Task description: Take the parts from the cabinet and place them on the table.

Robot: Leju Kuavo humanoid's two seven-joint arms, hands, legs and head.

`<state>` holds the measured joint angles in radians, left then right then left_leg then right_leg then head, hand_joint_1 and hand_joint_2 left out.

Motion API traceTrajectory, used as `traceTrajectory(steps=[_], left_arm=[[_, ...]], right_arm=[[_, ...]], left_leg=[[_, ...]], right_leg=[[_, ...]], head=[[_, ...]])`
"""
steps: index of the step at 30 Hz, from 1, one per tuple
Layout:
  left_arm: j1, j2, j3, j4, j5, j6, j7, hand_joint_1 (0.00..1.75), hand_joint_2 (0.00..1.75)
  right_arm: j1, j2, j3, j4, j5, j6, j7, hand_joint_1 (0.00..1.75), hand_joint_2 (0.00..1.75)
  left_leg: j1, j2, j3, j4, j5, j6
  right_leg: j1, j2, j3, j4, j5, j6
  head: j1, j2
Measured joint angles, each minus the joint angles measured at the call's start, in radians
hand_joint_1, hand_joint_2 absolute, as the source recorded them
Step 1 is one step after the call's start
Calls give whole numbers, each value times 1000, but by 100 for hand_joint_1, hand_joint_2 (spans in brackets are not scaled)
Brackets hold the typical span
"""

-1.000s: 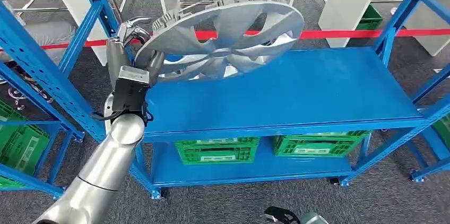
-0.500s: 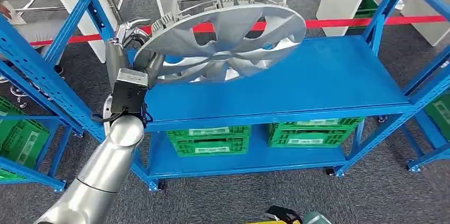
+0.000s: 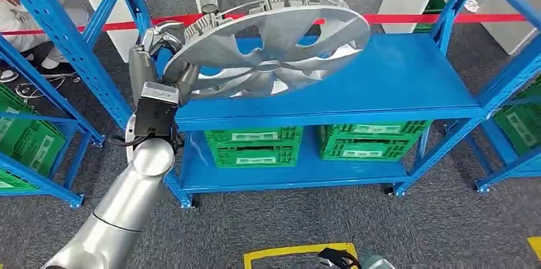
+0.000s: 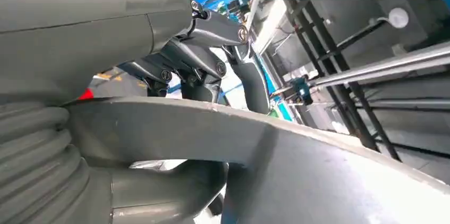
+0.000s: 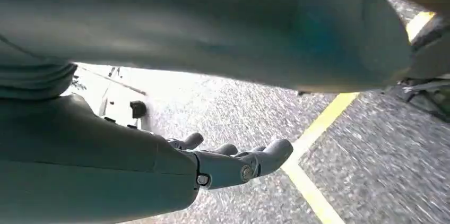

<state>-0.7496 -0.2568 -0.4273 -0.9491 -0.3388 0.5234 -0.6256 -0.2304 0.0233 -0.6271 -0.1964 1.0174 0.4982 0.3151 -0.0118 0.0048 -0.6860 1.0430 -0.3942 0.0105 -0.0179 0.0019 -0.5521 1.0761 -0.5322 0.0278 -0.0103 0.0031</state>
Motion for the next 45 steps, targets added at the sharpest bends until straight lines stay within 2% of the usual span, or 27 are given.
traceTrajectory(steps=[1, 5, 6, 8, 9, 10, 12, 14, 16, 19, 20, 21, 22, 24, 25, 27, 29, 30, 31, 32, 36, 37, 38, 40, 41, 43, 45], left_arm=[[2, 0, 0, 0, 0, -2, 0, 175, 175], [3, 2, -1, 13, 3, -3, -5, 175, 175], [3, 3, -1, 15, 5, -4, -6, 175, 175], [3, 5, -1, 19, 7, -8, -6, 175, 175], [3, 6, -1, 22, 10, -10, -6, 175, 175], [3, 7, -1, 26, 13, -11, -6, 175, 175], [3, 11, -1, 34, 18, -15, -9, 175, 175], [0, 10, -1, 41, 21, -19, -13, 175, 175], [-7, 4, -1, 42, 22, -21, -16, 175, 175], [-13, 3, -1, 48, 25, -22, -20, 175, 175], [-13, 3, -1, 51, 25, -23, -21, 175, 175], [-13, 3, -1, 55, 25, -25, -21, 175, 175], [-13, 2, -1, 56, 25, -26, -21, 175, 175], [-11, 3, -1, 57, 25, -26, -21, 175, 175], [-9, 3, -1, 58, 25, -26, -21, 175, 175], [0, 5, -1, 58, 22, -24, -18, 175, 175], [6, 12, -1, 57, 16, -16, -13, 175, 175], [8, 15, -1, 51, 13, -10, -11, 175, 175], [11, 19, -1, 41, 10, -9, -10, 175, 175], [17, 19, -1, 35, 9, -9, -9, 175, 175], [20, 31, -1, 30, 7, -9, -9, 175, 175], [21, 36, -1, 27, 7, -9, -9, 175, 175], [21, 39, -1, 26, 7, -9, -9, 175, 175], [21, 41, -1, 25, 7, -11, -8, 175, 175], [21, 41, -1, 25, 7, -13, -8, 175, 175], [21, 42, -1, 25, 7, -17, -8, 175, 175], [21, 42, -1, 25, 5, -22, -8, 175, 175]], right_arm=[[1, 0, 0, -1, -1, 0, -1, 0, 0], [4, 2, -2, -1, -2, 0, -1, 0, 0], [4, 2, -3, -1, -2, 0, -2, 0, 0], [4, 2, -5, -2, -2, 0, -2, 0, 0], [4, 2, -6, -2, -2, 0, -2, 0, 0], [5, 2, -7, -1, -2, 0, -2, 0, 0], [5, 2, -8, -1, -2, 0, -2, 0, 0], [4, 2, -9, -2, -4, 0, -7, 0, 0], [4, 2, -10, -2, -13, 0, -20, 0, 0], [3, 2, -16, -2, -14, 0, -49, 0, 0], [5, 2, -16, -2, -15, 0, -58, 0, 0], [8, 3, -17, -2, -15, 0, -67, 0, 0], [7, 3, -17, -2, -16, 5, -75, 0, 0], [5, 3, -18, -2, -16, 11, -83, 0, 0], [4, 3, -18, -2, -16, 10, -93, 0, 0], [4, 3, -19, -3, -16, 10, -125, 0, 0], [3, 4, -19, -6, -19, 10, -172, 0, 0], [1, 4, -20, -7, -24, 10, -200, 0, 0], [0, 8, -22, -7, -34, 10, -220, 0, 0], [0, 8, -27, -8, -44, 10, -233, 0, 0], [4, 13, -42, -7, -58, 10, -242, 0, 0], [2, 18, -42, -7, -59, 10, -241, 0, 0], [1, 17, -43, -7, -64, 10, -241, 0, 0], [1, 17, -60, -7, -84, 10, -243, 0, 0], [2, 17, -68, -7, -88, 10, -251, 0, 0], [2, 17, -74, -7, -90, 10, -275, 0, 0], [1, 17, -76, -7, -88, 10, -280, 0, 0]], left_leg=[[0, 0, -4, 5, 5, -6], [2, -2, -14, 4, 26, -28], [3, -4, -32, 24, -18, -36], [10, -4, -66, 159, -143, -50], [12, -4, -80, 230, -179, -55], [13, -4, -85, 283, -188, -57], [14, -4, -44, 281, -139, -56], [12, -5, 65, 153, -94, -42], [4, -7, 185, -20, -159, -28], [-6, -8, 163, -22, -131, -9], [4, -4, 163, -42, -108, 2], [5, 0, 160, -47, -93, 10], [5, -1, 142, -47, -78, 20], [4, -2, 107, -43, -52, 21], [3, -1, 90, -40, -41, 20], [5, 0, 53, -31, -20, 16], [10, 0, 13, -11, -4, 7], [9, 0, -3, 5, 2, -1], [4, 0, -16, 15, 6, -7], [3, 0, -16, 13, 13, -14], [7, -3, -21, 3, 51, -34], [10, -4, -39, 17, 12, -40], [11, -5, -56, 68, -56, -46], [14, -4, -90, 222, -169, -55], [14, -4, -95, 279, -184, -55], [14, -5, -58, 293, -142, -49], [11, -6, 55, 172, -98, -32]], right_leg=[[5, 6, 9, -16, -9, -20], [-1, -1, -14, -22, 22, -52], [-1, 0, -27, -23, 35, -55], [-2, -1, -55, -23, 59, -61], [-1, -1, -69, -23, 70, -61], [-1, -1, -83, -22, 81, -61], [-1, -2, -114, -22, 104, -58], [0, -1, -140, -22, 127, -53], [1, -1, -151, -22, 146, -41], [-7, -1, -144, -50, 182, -18], [-5, 0, -147, -54, 188, -11], [-5, 2, -156, -38, 147, -11], [-6, 2, -173, 11, 77, -12], [-6, 2, -204, 156, -31, -7], [-6, 2, -213, 219, -48, -3], [-7, 1, -188, 251, 6, 2], [-12, 0, -92, 141, 65, 7], [-14, -1, -34, 48, 25, 10], [-4, 4, 8, -14, -16, 4], [-3, 5, -1, -2, -11, -15], [-4, 0, -28, -9, 18, -43], [-7, -2, -33, -10, 31, -47], [-8, -2, -48, -12, 44, -52], [-6, -2, -82, -12, 71, -54], [-6, -2, -99, -12, 85, -53], [-4, -3, -134, -12, 112, -51], [-2, -2, -165, -12, 139, -48]], head=[[-2, 0], [0, 0], [-3, 0], [-4, 0], [-4, 0], [-5, 0], [-5, 0], [-4, 0], [-4, 0], [-7, 0], [-8, 0], [-8, 0], [-7, 0], [-7, 0], [-6, 0], [-6, 0], [-7, 0], [-6, 0], [-6, 0], [-9, 0], [-7, 0], [-8, 0], [-10, 0], [-12, 0], [-12, 0], [-12, 0], [-12, 0]])
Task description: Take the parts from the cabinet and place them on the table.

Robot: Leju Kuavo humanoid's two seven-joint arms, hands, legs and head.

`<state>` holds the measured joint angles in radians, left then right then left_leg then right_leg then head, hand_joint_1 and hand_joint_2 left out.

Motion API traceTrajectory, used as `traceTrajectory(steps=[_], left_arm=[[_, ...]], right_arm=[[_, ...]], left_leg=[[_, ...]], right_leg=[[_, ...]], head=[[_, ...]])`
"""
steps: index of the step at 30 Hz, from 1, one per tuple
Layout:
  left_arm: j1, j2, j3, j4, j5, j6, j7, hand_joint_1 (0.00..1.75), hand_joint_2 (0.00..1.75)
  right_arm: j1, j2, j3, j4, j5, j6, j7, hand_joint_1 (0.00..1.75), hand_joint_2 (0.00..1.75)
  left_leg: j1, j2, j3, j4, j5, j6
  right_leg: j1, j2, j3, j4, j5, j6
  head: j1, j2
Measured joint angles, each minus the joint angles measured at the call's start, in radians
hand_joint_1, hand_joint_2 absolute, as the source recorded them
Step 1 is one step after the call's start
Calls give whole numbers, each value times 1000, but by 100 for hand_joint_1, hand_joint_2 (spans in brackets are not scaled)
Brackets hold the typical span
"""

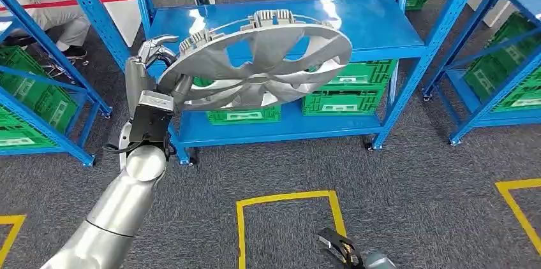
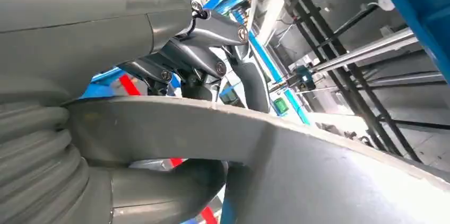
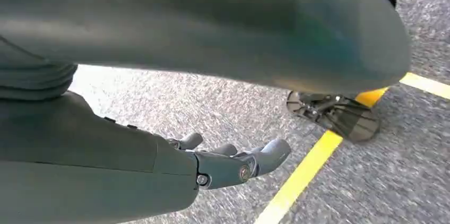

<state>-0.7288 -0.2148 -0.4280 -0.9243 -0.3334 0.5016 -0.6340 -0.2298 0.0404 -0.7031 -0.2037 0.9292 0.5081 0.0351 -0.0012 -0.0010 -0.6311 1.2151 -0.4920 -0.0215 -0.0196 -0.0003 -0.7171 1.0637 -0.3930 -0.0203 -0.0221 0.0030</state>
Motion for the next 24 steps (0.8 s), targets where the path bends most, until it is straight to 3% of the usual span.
traceTrajectory(steps=[1, 2, 3, 5, 6, 7, 8, 9, 10, 11, 12, 13, 14, 15, 16, 17, 18, 21, 22, 24], left_arm=[[-1, -2, 0, -3, -2, -2, 0, 175, 175], [-2, -6, 0, -5, -5, -5, 0, 175, 175], [-3, -7, 0, -5, -7, -6, 0, 175, 175], [-6, -7, 0, -5, -6, -7, 0, 175, 175], [-5, -7, 0, -5, -6, -7, 0, 175, 175], [-5, -8, 0, -2, -7, -7, 1, 175, 175], [-5, -9, 0, -2, -7, -8, 1, 175, 175], [-5, -10, 0, -2, -6, -8, 2, 175, 175], [-5, -10, 0, -2, -6, -8, 2, 175, 175], [-5, -10, 0, 0, -7, -8, 2, 175, 175], [-3, -10, 0, 2, -7, -8, 2, 175, 175], [-1, -10, 0, 3, -7, -8, 2, 175, 175], [0, -9, 0, 4, -7, -8, 2, 175, 175], [0, -9, 0, 4, -7, -8, 2, 175, 175], [0, -9, 0, 3, -7, -8, 2, 175, 175], [-1, -9, 0, 0, -7, -8, 2, 175, 175], [1, -9, 0, 0, -7, -8, 3, 175, 175], [0, -8, 0, 0, -13, -10, 3, 175, 175], [0, -7, 0, 2, -13, -10, 3, 175, 175], [0, -4, 0, 2, -14, -10, 4, 175, 175]], right_arm=[[-1, 1, -1, 0, 3, 0, 2, 0, 0], [0, 1, -1, 0, 4, 0, 3, 0, 0], [-1, 1, -1, 0, 5, 0, 4, 0, 0], [-2, 1, -2, 0, 7, -1, 6, 0, 0], [1, 1, -2, 0, 7, -1, 7, 0, 0], [4, 1, -2, 0, 7, -1, 7, 0, 0], [4, 1, -2, 0, 8, 2, 7, 0, 0], [4, 1, -3, 0, 9, 5, 7, 0, 0], [3, 1, -4, 0, 8, 5, 7, 0, 0], [2, 0, -7, 0, 8, -1, 7, 0, 0], [3, 0, -8, 0, 9, -1, 7, 0, 0], [3, -1, -8, 0, 8, -1, 7, 0, 0], [3, -1, -8, 0, 9, -1, 7, 0, 0], [2, -1, -8, 0, 9, -1, 7, 0, 0], [0, -1, -8, 0, 9, -1, 7, 0, 0], [-3, -1, -8, -1, 9, -1, 7, 0, 0], [-2, -1, -8, -2, 9, -1, 6, 0, 0], [1, 0, -8, -2, 13, -1, 13, 0, 0], [0, 1, -8, -1, 13, -1, 13, 0, 0], [-2, 0, -8, -2, 13, -2, 13, 0, 0]], left_leg=[[-5, -2, 73, -91, -34, 13], [-11, -1, 128, -172, -69, 18], [-15, -1, 116, -172, -62, 16], [-23, -1, 102, -187, -41, 33], [-12, 2, 101, -204, -17, 41], [-11, 7, 96, -210, 0, 47], [-10, 6, 81, -210, 16, 57], [-10, 6, 63, -209, 30, 59], [-11, 6, 45, -208, 44, 59], [-11, 6, 27, -206, 56, 58], [-11, 7, 6, -203, 70, 57], [-10, 8, -13, -199, 82, 55], [-8, 8, -33, -194, 93, 51], [-6, 8, -52, -187, 103, 46], [-5, 8, -67, -177, 111, 40], [-12, 7, -82, -168, 115, 33], [-12, 7, -80, -168, 124, 27], [-10, 7, -83, -174, 150, 10], [-5, 4, -93, -163, 124, 4], [-2, 3, -120, -66, 6, -11]], right_leg=[[-2, 0, -4, 0, 11, 3], [1, 2, -9, -3, 21, 12], [-3, -1, -6, -14, 35, 21], [-10, -1, -4, -40, 66, 37], [-7, 1, -7, -46, 72, 43], [-9, 2, -15, -31, 31, 43], [-7, 2, -29, 13, -36, 42], [-7, 2, -46, 85, -105, 46], [-7, 2, -64, 169, -155, 50], [-6, 2, -74, 238, -176, 53], [-7, 2, -70, 279, -163, 55], [-8, 2, -46, 274, -132, 56], [-9, 1, -3, 232, -96, 57], [-9, 1, 56, 163, -78, 59], [-11, 0, 125, 78, -98, 61], [-3, 2, 180, -11, -153, 58], [-1, 7, 167, 0, -150, 37], [-4, 6, 154, -10, -132, 16], [-6, 0, 149, -10, -121, 8], [-7, 1, 125, -12, -98, 1]], head=[[1, 0], [0, 0], [2, 0], [-3, 0], [-5, 0], [-4, 0], [-3, 0], [-3, 0], [-3, 0], [-3, 0], [-3, 0], [-3, 0], [-3, 0], [-3, 0], [-3, 0], [-2, 0], [-5, 0], [-3, 0], [-2, 0], [-6, 0]])
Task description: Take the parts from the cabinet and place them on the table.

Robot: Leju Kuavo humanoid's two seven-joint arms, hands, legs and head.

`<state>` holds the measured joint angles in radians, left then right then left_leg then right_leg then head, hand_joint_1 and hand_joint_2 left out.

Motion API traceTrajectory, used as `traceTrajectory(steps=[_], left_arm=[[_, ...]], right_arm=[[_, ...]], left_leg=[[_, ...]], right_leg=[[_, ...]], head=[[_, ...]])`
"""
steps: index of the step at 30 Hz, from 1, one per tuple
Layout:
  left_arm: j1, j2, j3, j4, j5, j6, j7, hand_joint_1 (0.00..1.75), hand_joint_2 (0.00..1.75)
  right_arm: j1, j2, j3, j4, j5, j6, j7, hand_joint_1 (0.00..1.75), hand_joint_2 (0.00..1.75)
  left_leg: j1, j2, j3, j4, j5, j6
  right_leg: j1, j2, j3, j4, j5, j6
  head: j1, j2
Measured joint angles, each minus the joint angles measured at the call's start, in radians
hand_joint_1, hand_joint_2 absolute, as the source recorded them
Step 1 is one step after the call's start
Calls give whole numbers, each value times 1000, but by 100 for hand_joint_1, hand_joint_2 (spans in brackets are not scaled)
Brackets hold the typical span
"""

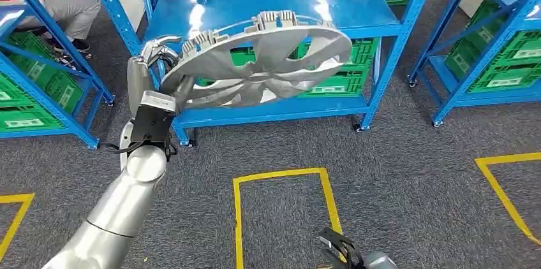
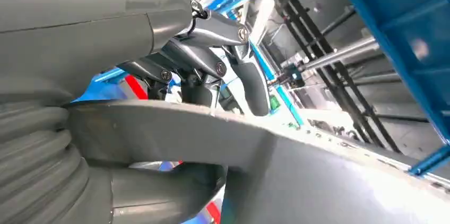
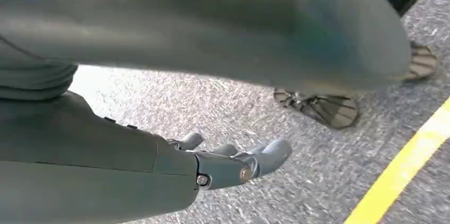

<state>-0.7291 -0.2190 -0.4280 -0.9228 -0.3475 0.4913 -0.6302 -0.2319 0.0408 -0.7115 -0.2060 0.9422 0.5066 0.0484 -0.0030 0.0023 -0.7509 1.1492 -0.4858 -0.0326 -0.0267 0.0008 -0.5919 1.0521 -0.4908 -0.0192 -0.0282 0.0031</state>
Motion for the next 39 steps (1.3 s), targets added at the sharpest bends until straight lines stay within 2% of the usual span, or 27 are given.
traceTrajectory(steps=[1, 2, 4, 6, 7, 8, 9, 12, 13, 14, 16, 17, 18, 19, 21, 22, 24, 27, 28, 29, 31, 32, 33, 34, 36, 37, 39], left_arm=[[0, 0, 0, 0, 0, 0, 0, 175, 175], [1, 1, 0, 0, 0, 0, 0, 175, 175], [1, 2, 0, 2, 0, 0, -1, 175, 175], [2, 3, 0, 1, 0, 0, -1, 175, 175], [2, 2, 0, 0, 0, 0, -1, 175, 175], [2, 0, 0, -3, 0, 0, -1, 175, 175], [0, -2, 0, -6, 0, 0, -2, 175, 175], [0, -2, 0, -6, 2, 0, -2, 175, 175], [0, -2, 0, -5, 1, 0, -2, 175, 175], [0, -4, 0, -4, 1, 0, -1, 175, 175], [0, -5, 0, -4, 1, 0, -1, 175, 175], [0, -5, 0, -3, 1, 0, -1, 175, 175], [0, -4, 0, -2, 2, 0, -1, 175, 175], [1, -4, 0, -1, 1, 0, -1, 175, 175], [3, -4, 0, -1, 1, 0, -1, 175, 175], [3, -4, 0, -1, 2, 0, -1, 175, 175], [3, -4, 0, -6, 2, 0, -1, 175, 175], [5, -4, 1, -5, 4, 0, -4, 175, 175], [5, -2, 1, -4, 6, 0, -4, 175, 175], [5, 0, 1, -5, 6, 0, -5, 175, 175], [7, 3, 1, -5, 8, 0, -5, 175, 175], [8, 4, 2, -5, 8, 0, -5, 175, 175], [9, 4, 2, -5, 8, 1, -5, 175, 175], [12, 5, 2, -5, 8, 2, -6, 175, 175], [15, 6, 2, -5, 6, 4, -6, 175, 175], [15, 6, 2, -6, 5, 5, -5, 175, 175], [14, 5, 2, -16, 2, 5, -5, 175, 175]], right_arm=[[-1, 0, 0, 0, 0, 0, 0, 0, 0], [0, 0, 0, 0, 0, 0, 0, 0, 0], [0, 0, 0, 0, 0, 0, 3, 0, 0], [0, 0, 0, 0, 0, 0, 5, 0, 0], [0, 1, 0, 0, 0, 0, 6, 0, 0], [0, 2, 0, 0, 0, 0, 6, 0, 0], [0, 2, 0, 0, 0, -1, 7, 0, 0], [2, 3, 0, 0, 0, -1, 5, 0, 0], [4, 3, -1, 0, 0, -1, 5, 0, 0], [5, 4, -1, 0, 0, -1, 5, 0, 0], [4, 4, -2, 0, 0, 2, 5, 0, 0], [4, 3, -2, 0, 0, 2, 5, 0, 0], [4, 3, -2, 0, 0, 2, 5, 0, 0], [4, 3, -3, 0, 0, 2, 6, 0, 0], [4, 3, -3, 0, 0, 2, 5, 0, 0], [2, 3, -3, -1, 0, 2, 5, 0, 0], [-2, 4, -3, -2, 0, 2, 4, 0, 0], [0, 4, -5, -2, 3, 2, -1, 0, 0], [1, 5, -5, -2, 5, 2, -1, 0, 0], [1, 5, -5, -2, 9, 2, 0, 0, 0], [0, 5, -5, -2, 10, 2, -3, 0, 0], [0, 5, -5, -2, 11, 2, -4, 0, 0], [1, 5, -5, -2, 11, 2, -5, 0, 0], [2, 5, -5, -2, 12, 2, -5, 0, 0], [1, 5, -5, -2, 15, 2, -9, 0, 0], [1, 5, -5, -2, 18, 2, -10, 0, 0], [0, 6, -5, -2, 21, 2, -11, 0, 0]], left_leg=[[2, 0, -19, 86, -57, -5], [3, 0, -32, 161, -89, -8], [3, 0, -11, 204, -66, -5], [2, -2, 81, 100, -9, 6], [-2, -5, 158, 3, -2, 17], [-7, -7, 208, -82, -48, 29], [-10, -7, 235, -123, -56, 28], [-19, -6, 219, -133, -25, 44], [-4, 1, 220, -154, -1, 52], [-8, 2, 206, -162, 16, 60], [-8, 3, 176, -160, 39, 66], [-9, 3, 160, -157, 49, 67], [-9, 3, 143, -152, 60, 67], [-9, 4, 121, -147, 71, 66], [-7, 4, 81, -132, 92, 61], [-6, 4, 62, -122, 101, 56], [-12, 3, 40, -101, 111, 44], [-11, 4, 38, -108, 139, 27], [-10, 1, 30, -106, 137, 21], [-6, 0, 19, -90, 97, 12], [0, -1, -11, 35, -35, -2], [1, -1, -26, 108, -74, -6], [1, -1, -34, 171, -86, -7], [2, -1, -28, 200, -68, -7], [2, -2, 29, 156, -3, 0], [0, -3, 96, 71, 11, 8], [-9, -8, 224, -105, -47, 27]], right_leg=[[0, 0, -16, 1, 13, -1], [1, 0, -31, 1, 24, -1], [2, -2, -61, 2, 46, 1], [4, -1, -83, 2, 65, 4], [4, -1, -90, 2, 74, 6], [6, -1, -95, 1, 82, 12], [3, -2, -96, -3, 92, 18], [-2, 0, -96, -31, 131, 40], [-5, 0, -102, -32, 125, 44], [1, 1, -114, -11, 77, 45], [1, 1, -150, 125, -45, 47], [2, 1, -164, 196, -82, 49], [3, 1, -170, 251, -88, 50], [3, 1, -160, 274, -62, 51], [2, 1, -89, 210, 9, 51], [1, 0, -26, 133, 16, 51], [8, 3, 68, -19, -71, 41], [11, 6, 50, 0, -52, 18], [7, 3, 39, -5, -40, 7], [6, 0, 31, -4, -27, 1], [6, 0, 0, -4, -1, -6], [6, 1, -14, -5, 6, -6], [6, 1, -30, -4, 17, -5], [6, 0, -43, -4, 28, -4], [6, -2, -71, -2, 53, 0], [7, -1, -84, -2, 65, 3], [8, -1, -93, -2, 82, 13]], head=[[0, 0], [0, 0], [0, 0], [0, 0], [0, 0], [0, 0], [0, 0], [0, 0], [0, 0], [2, 0], [5, 0], [5, 0], [4, 0], [5, 0], [5, 0], [5, 0], [6, 0], [4, 0], [4, 0], [2, 0], [2, 0], [2, 0], [2, 0], [2, 0], [2, 0], [2, 0], [2, 0]])
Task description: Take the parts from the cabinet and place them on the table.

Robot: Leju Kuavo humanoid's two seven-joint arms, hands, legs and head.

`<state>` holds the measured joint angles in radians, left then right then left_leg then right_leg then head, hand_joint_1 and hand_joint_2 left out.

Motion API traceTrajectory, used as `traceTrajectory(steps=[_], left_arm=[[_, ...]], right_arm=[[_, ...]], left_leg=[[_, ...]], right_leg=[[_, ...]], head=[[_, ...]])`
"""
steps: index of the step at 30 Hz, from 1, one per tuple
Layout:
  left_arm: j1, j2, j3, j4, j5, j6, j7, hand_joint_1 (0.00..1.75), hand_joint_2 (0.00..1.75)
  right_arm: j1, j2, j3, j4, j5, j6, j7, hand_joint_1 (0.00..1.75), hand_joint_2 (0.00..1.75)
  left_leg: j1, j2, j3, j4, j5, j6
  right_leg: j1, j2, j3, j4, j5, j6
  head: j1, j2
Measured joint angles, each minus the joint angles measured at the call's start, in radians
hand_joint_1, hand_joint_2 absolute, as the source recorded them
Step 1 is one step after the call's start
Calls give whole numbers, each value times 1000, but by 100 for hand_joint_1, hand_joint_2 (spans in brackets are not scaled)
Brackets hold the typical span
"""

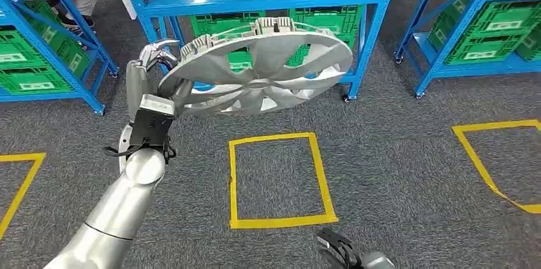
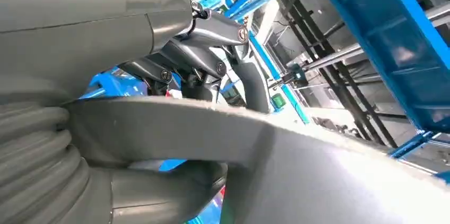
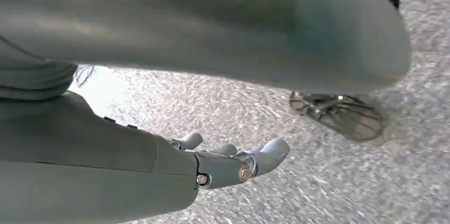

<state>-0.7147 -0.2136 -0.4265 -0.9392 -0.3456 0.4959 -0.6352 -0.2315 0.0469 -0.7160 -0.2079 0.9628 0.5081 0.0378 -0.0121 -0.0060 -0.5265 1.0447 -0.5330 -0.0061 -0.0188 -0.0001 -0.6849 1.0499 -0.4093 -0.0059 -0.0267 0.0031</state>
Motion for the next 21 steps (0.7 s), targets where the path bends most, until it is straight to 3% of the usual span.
traceTrajectory(steps=[1, 3, 4, 5, 6, 8, 9, 10, 11, 13, 14, 15, 16, 18, 19, 20, 21], left_arm=[[-2, 0, 0, -2, -2, 1, -2, 175, 175], [-1, 1, 0, -2, -3, 8, -3, 175, 175], [0, 2, 0, -2, -5, 9, -2, 175, 175], [0, 2, 0, -2, -9, 9, -2, 175, 175], [0, 2, 0, -2, -11, 9, -1, 175, 175], [5, 2, 1, -2, -11, 9, -1, 175, 175], [9, 3, 2, 0, -11, 9, -1, 175, 175], [15, 4, 2, 1, -11, 9, -2, 175, 175], [21, 6, 2, 2, -13, 9, -2, 175, 175], [25, 9, 2, 2, -14, 9, -2, 175, 175], [25, 8, 2, 1, -14, 9, -3, 175, 175], [24, 8, 2, 1, -14, 9, -4, 175, 175], [25, 6, 2, 2, -14, 8, -5, 175, 175], [25, 8, 2, 6, -14, 8, -8, 175, 175], [24, 10, 2, 8, -14, 8, -8, 175, 175], [25, 11, 2, 11, -15, 8, -9, 175, 175], [23, 13, 2, 14, -16, 8, -12, 175, 175]], right_arm=[[-1, 0, 0, 0, 1, 0, -5, 0, 0], [-1, 0, 0, 0, 4, 0, -15, 0, 0], [0, 0, 0, 0, 5, 0, -19, 0, 0], [0, 0, 0, 0, 9, 0, -24, 0, 0], [0, 0, 0, 0, 13, 1, -29, 0, 0], [0, 0, 0, 0, 21, 2, -33, 0, 0], [0, 0, 0, 0, 25, 0, -34, 0, 0], [1, 0, 0, 0, 28, 0, -33, 0, 0], [1, 0, 0, 0, 29, 0, -34, 0, 0], [0, 0, 0, 0, 29, 0, -34, 0, 0], [0, 0, 0, 0, 29, 0, -34, 0, 0], [1, 2, 0, 0, 29, 0, -34, 0, 0], [2, 2, 0, 0, 27, 0, -34, 0, 0], [5, 2, 0, 0, 27, 0, -33, 0, 0], [5, 2, 0, 0, 27, 0, -34, 0, 0], [4, 6, 0, 0, 26, 0, -34, 0, 0], [5, 5, 0, -2, 24, -2, -35, 0, 0]], left_leg=[[-2, 1, 0, -16, -8, 2], [-9, 1, -16, -21, 2, 16], [-2, 2, -14, -35, 19, 26], [2, 6, -12, -40, 32, 31], [3, 5, -25, -40, 41, 40], [1, -1, -47, -35, 58, 43], [1, -5, -60, -31, 65, 43], [1, -11, -73, -27, 72, 41], [1, -17, -85, -21, 77, 38], [3, -34, -106, -6, 84, 31], [4, -39, -116, 6, 86, 27], [-4, -44, -127, 11, 89, 19], [-1, -55, -130, 13, 91, 16], [3, -64, -131, 7, 102, 3], [-1, -71, -134, 7, 106, -3], [0, -59, -142, 15, 97, -6], [-1, -31, -157, 48, 65, -15]], right_leg=[[-2, -1, -1, -6, 5, 6], [-7, -2, 0, -21, 25, 22], [-3, -1, -1, -25, 31, 32], [-8, 0, -10, -10, 12, 32], [-6, 1, -29, 38, -36, 33], [-6, 1, -80, 187, -129, 37], [-5, 1, -100, 259, -161, 39], [-5, 1, -96, 280, -166, 40], [-5, 1, -68, 250, -153, 40], [-7, 11, 43, 95, -104, 36], [-8, 37, 95, 10, -103, 31], [3, 46, 92, 14, -109, 30], [-2, 39, 90, 12, -105, 20], [5, 24, 89, 10, -99, 9], [-2, 14, 89, 4, -92, 0], [-6, 2, 89, -1, -86, -8], [-6, -2, 88, -3, -81, -15]], head=[[1, 0], [0, 0], [0, 0], [0, 0], [2, 0], [2, 0], [2, 0], [2, 0], [2, 0], [2, 0], [2, 0], [2, 0], [0, 0], [0, 0], [0, 0], [2, 0], [-7, 0]])
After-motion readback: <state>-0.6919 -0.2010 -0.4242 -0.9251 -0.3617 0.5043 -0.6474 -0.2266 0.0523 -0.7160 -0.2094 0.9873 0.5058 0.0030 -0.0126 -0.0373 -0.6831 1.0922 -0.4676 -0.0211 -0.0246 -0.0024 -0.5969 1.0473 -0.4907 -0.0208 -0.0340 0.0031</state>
